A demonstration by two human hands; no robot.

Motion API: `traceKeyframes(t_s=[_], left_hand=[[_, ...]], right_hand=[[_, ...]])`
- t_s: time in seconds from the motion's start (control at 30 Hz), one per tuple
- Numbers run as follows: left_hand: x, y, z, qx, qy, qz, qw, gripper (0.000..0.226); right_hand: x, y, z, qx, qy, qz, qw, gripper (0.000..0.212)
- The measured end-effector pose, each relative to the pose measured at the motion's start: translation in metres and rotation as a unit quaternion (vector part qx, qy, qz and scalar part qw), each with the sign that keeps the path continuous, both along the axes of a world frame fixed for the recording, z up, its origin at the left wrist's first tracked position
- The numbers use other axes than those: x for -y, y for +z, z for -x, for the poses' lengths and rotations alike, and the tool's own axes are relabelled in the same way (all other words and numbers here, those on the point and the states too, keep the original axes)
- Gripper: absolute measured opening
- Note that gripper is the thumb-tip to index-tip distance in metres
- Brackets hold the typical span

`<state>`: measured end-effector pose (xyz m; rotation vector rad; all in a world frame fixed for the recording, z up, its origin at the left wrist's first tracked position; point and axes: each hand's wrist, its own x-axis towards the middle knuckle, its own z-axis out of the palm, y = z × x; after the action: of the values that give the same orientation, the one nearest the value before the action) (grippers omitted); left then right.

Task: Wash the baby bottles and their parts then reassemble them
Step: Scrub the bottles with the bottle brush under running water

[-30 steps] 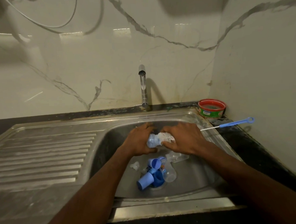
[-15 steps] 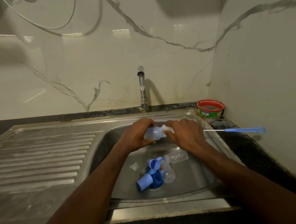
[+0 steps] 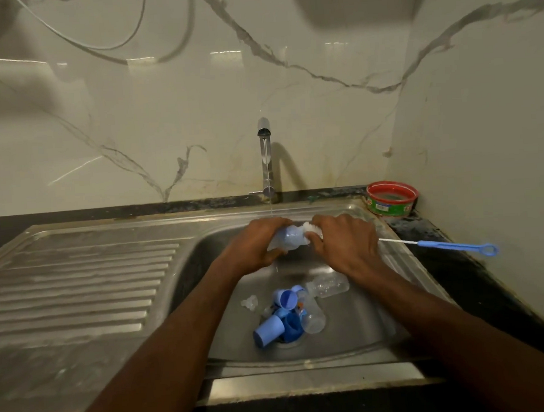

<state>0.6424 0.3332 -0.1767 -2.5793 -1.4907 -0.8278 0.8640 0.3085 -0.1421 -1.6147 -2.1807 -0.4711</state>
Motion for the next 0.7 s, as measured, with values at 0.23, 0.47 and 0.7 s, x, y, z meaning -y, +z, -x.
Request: traceKeyframes(t_s=[0.23,0.47,0.7], left_hand=[[0.000,-0.011,0.004,0.034,0.015,-0.009,0.999,0.100],[0.003,-0.004,-0.010,0.019,-0.001,0.033,0.999,0.067],[0.002,-0.006,0.004,-0.004,0.031,-0.042,0.999,0.094]], right_hand=[[0.013,-0.003,0.004,0.083,0.131,-0.058,0.986,0.026],[-0.007,0.001,-0.008,-0.024,-0.016,-0.002,1.000,0.037],[0.006,-0.007,-0.006,0.070,0.157,-0.019,0.985,0.032]])
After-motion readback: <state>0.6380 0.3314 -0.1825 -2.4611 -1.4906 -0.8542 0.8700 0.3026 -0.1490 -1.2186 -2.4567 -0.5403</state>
